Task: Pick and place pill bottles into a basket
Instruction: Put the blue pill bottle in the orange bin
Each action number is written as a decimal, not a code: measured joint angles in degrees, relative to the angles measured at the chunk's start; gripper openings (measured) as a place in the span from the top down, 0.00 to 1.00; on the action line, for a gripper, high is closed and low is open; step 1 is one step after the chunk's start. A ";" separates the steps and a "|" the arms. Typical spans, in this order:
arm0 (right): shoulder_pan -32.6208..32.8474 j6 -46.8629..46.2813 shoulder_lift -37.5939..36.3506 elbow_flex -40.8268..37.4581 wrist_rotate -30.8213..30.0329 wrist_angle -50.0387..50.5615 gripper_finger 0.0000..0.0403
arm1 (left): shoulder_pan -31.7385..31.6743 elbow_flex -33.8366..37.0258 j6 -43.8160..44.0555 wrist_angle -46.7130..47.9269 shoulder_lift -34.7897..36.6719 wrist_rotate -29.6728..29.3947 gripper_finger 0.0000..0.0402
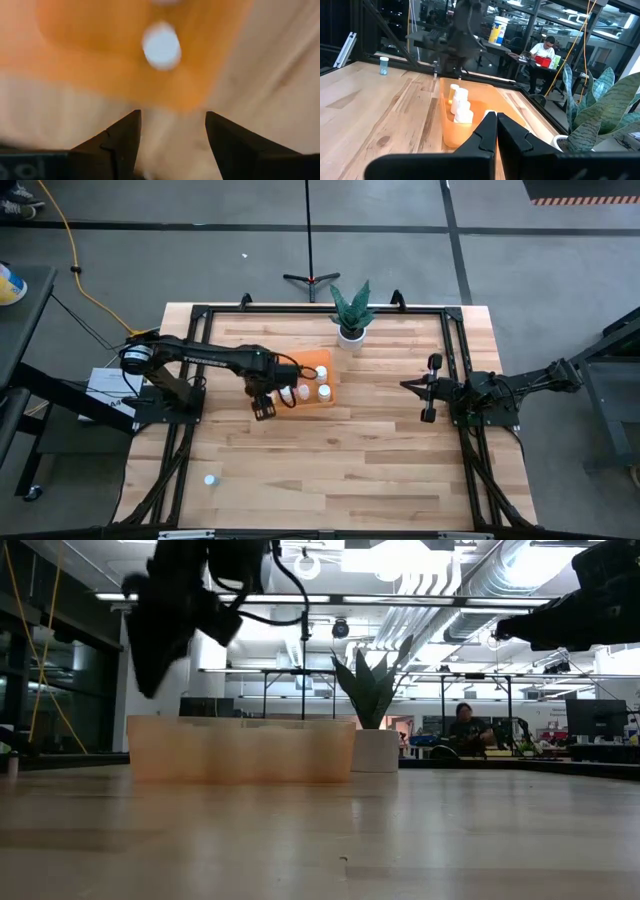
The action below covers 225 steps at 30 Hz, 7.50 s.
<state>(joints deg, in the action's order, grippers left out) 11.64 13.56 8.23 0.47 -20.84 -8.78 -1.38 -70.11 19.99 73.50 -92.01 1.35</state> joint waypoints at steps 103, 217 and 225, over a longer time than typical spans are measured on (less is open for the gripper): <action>0.00 1.92 0.02 0.00 10.10 2.10 0.99 | 47.19 18.28 91.01 -25.90 0.00 20.51 0.31; 0.00 -2.79 0.01 -0.01 10.10 3.61 0.98 | -19.24 -7.08 -0.70 -4.56 -10.05 4.14 0.62; -0.01 -1.71 0.01 -0.01 10.10 3.61 0.98 | -19.24 -7.10 -3.36 -3.52 -14.74 3.77 0.62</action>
<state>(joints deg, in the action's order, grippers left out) 11.63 11.85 8.24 0.46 -10.74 -5.17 -20.62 -77.21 16.63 69.98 -106.74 5.12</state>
